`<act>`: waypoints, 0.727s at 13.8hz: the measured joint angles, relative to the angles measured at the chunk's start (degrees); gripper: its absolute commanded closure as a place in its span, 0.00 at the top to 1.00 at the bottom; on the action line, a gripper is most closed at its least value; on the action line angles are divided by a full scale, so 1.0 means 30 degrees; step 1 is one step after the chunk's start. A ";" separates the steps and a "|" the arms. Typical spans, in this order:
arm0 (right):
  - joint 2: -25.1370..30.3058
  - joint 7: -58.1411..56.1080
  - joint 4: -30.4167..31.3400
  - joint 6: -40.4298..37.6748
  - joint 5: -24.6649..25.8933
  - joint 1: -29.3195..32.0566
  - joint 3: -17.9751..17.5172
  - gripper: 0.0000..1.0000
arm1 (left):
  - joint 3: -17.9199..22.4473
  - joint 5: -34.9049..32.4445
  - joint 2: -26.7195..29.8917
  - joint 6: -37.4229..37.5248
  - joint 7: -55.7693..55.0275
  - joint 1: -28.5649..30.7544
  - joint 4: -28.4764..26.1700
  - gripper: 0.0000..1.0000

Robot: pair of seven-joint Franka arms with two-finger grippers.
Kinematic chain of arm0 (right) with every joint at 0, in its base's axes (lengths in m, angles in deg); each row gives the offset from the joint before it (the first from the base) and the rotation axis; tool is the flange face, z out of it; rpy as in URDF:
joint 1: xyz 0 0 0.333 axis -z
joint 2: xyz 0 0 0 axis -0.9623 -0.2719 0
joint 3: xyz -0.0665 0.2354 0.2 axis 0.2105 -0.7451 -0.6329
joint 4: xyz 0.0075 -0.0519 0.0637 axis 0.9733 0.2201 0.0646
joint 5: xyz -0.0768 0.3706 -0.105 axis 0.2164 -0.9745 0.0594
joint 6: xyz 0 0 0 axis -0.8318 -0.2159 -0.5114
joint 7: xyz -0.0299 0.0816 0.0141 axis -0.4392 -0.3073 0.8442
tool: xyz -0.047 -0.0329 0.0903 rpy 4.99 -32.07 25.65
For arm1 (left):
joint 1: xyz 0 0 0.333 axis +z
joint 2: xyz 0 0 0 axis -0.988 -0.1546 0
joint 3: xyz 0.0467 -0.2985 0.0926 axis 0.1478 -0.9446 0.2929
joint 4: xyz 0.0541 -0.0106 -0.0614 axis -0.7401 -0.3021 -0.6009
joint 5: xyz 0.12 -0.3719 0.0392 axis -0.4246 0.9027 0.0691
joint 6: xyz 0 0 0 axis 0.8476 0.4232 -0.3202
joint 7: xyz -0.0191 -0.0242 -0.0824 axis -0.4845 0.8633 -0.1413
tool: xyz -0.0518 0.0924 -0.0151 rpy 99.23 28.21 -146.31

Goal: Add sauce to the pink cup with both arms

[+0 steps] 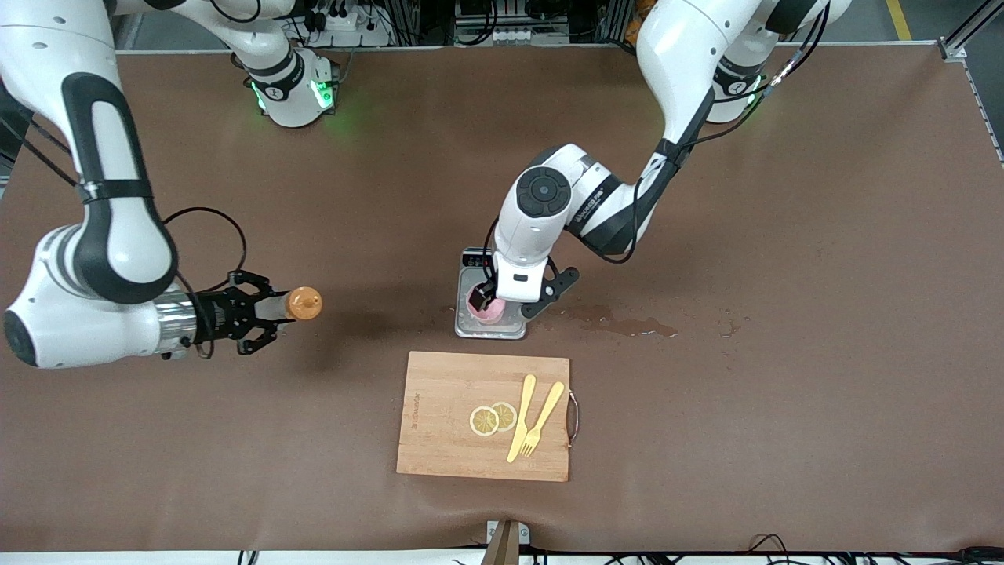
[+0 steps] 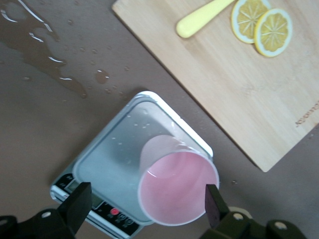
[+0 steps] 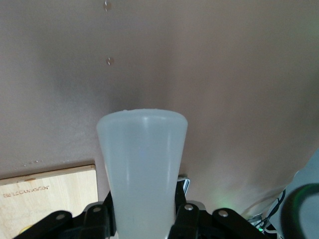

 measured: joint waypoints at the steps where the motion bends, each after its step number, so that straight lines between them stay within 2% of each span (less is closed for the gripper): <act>1: 0.0000 0.0691 -0.0132 0.0070 0.0305 -0.0367 -0.0004 0.41 | 0.0008 -0.0219 0.0234 0.0730 0.0139 0.0062 0.0006 1.00; 6: 0.0003 0.3340 -0.0540 0.0307 0.1585 -0.1672 0.0002 0.41 | -0.0011 -0.0305 0.1730 0.5613 0.4263 0.1607 0.0021 1.00; 10: 0.0001 0.7210 -0.0764 0.0669 0.4039 -0.3948 -0.0011 0.39 | -0.0098 -0.0305 0.2357 0.9055 0.8524 0.2691 0.0020 1.00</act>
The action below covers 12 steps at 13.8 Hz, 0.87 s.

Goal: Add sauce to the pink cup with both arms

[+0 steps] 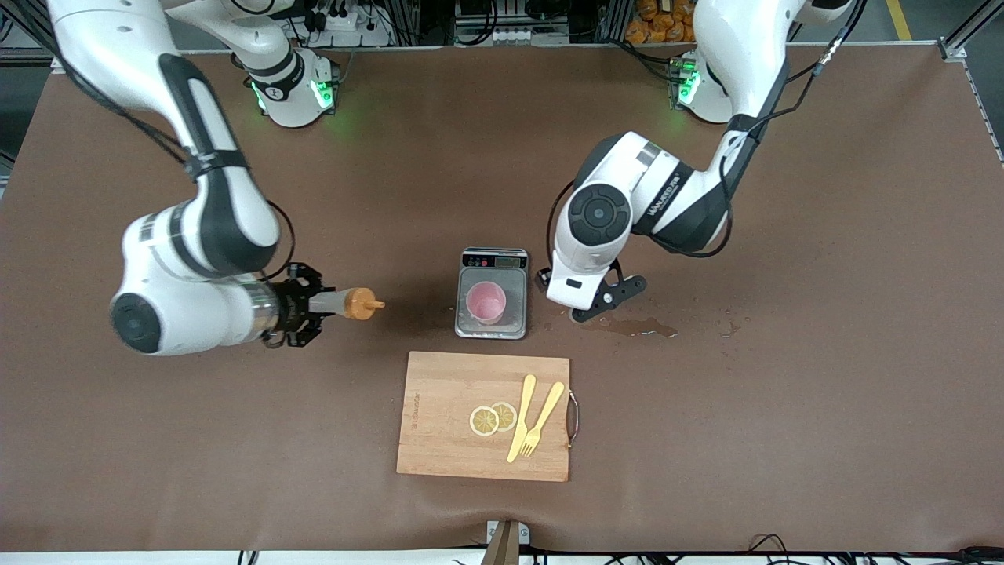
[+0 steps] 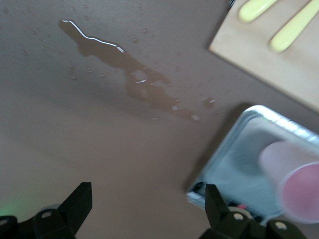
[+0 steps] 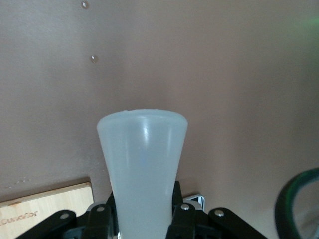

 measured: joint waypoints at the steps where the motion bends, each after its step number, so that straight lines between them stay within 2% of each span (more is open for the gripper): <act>1: -0.0012 0.0978 -0.0018 0.0183 0.0417 -0.0729 0.0003 0.39 | 0.0010 0.0000 0.0183 0.0855 0.1577 0.0295 0.0005 1.00; 6: -0.0766 0.5317 -0.0176 0.0568 0.3447 -0.3607 0.0016 0.39 | 0.0026 0.0000 0.1889 0.4678 1.0402 0.3666 0.0046 1.00; 9: -0.1417 0.6947 -0.0343 0.0557 0.4995 -0.4772 0.0021 0.38 | -0.0017 0.0638 0.3239 0.5297 1.4262 0.5989 -0.0187 1.00; 12: -0.1872 0.7749 -0.1047 0.0010 0.5599 -0.5101 0.0053 0.35 | -0.0044 0.1056 0.4648 0.5395 1.6175 0.7361 -0.0814 1.00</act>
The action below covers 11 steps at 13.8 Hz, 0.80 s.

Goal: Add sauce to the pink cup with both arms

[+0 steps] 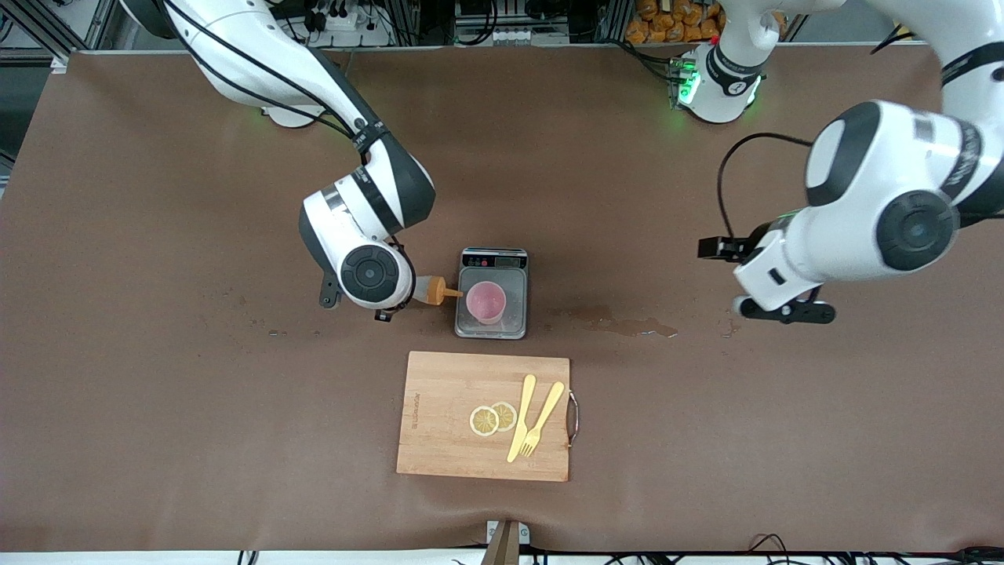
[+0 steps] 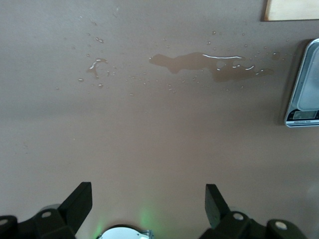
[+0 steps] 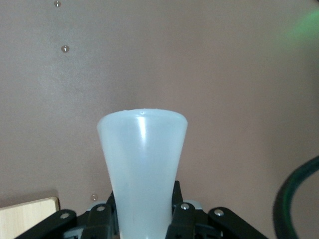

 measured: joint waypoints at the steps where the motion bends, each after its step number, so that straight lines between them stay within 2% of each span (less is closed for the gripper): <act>1: -0.0101 0.0029 -0.0331 -0.0373 0.0293 0.0002 0.0058 0.35 | -0.0011 0.0002 0.0423 -0.0002 0.0106 0.0025 -0.0075 1.00; 7: -0.0495 0.0146 -0.1265 -0.0998 0.1320 -0.0024 0.0145 0.27 | 0.0011 -0.0001 0.3208 -0.0059 0.0106 -0.0050 -0.0419 1.00; 11: -0.0846 0.0872 -0.1743 -0.0999 0.2438 -0.0431 0.0121 0.18 | 0.0489 -0.1188 0.5238 -0.0153 0.1234 -0.0035 -0.2043 1.00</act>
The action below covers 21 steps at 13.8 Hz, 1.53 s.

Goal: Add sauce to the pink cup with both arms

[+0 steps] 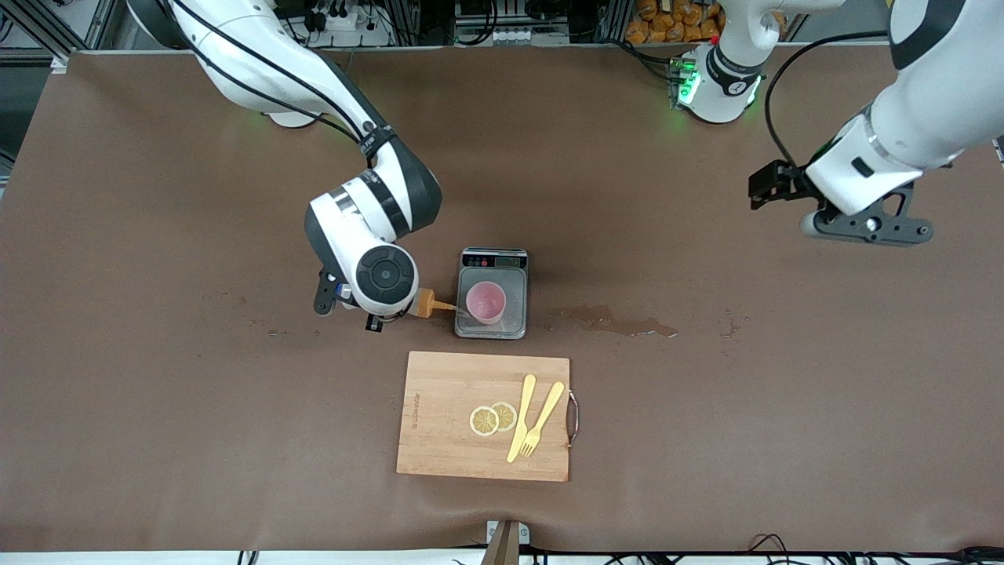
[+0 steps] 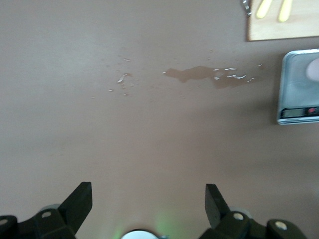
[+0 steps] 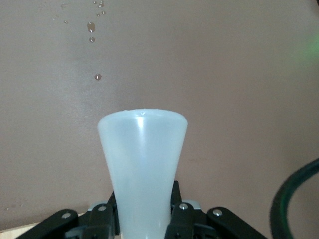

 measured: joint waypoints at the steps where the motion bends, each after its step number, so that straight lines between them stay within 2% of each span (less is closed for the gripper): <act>1: -0.0021 0.0066 -0.0005 0.0000 0.0055 -0.0066 -0.0001 0.16 | 0.0018 -0.0666 0.0455 -0.0065 0.0643 -0.0001 -0.0488 1.00; 5: -0.0056 0.0114 -0.0011 0.0000 0.0067 -0.0255 -0.0016 0.14 | 0.0304 -0.1219 0.1108 -0.0220 0.2915 0.0034 -0.1179 1.00; 12: -0.0139 -0.0407 -0.0138 -0.0019 -0.0090 -0.0189 0.0105 0.15 | 0.0861 -0.0282 0.1116 -0.0620 0.2476 0.0408 -0.0430 1.00; 16: 0.0122 -0.3269 -0.0671 -0.0085 -0.3208 0.1906 0.0143 0.18 | 0.0844 -0.0256 0.1109 -0.0647 0.1850 0.0419 -0.0038 1.00; 21: 0.1015 -0.6642 -0.0847 -0.0895 -0.6083 0.4602 0.0158 0.21 | 0.0860 -0.0253 0.1111 -0.0590 0.1818 0.0474 0.0358 1.00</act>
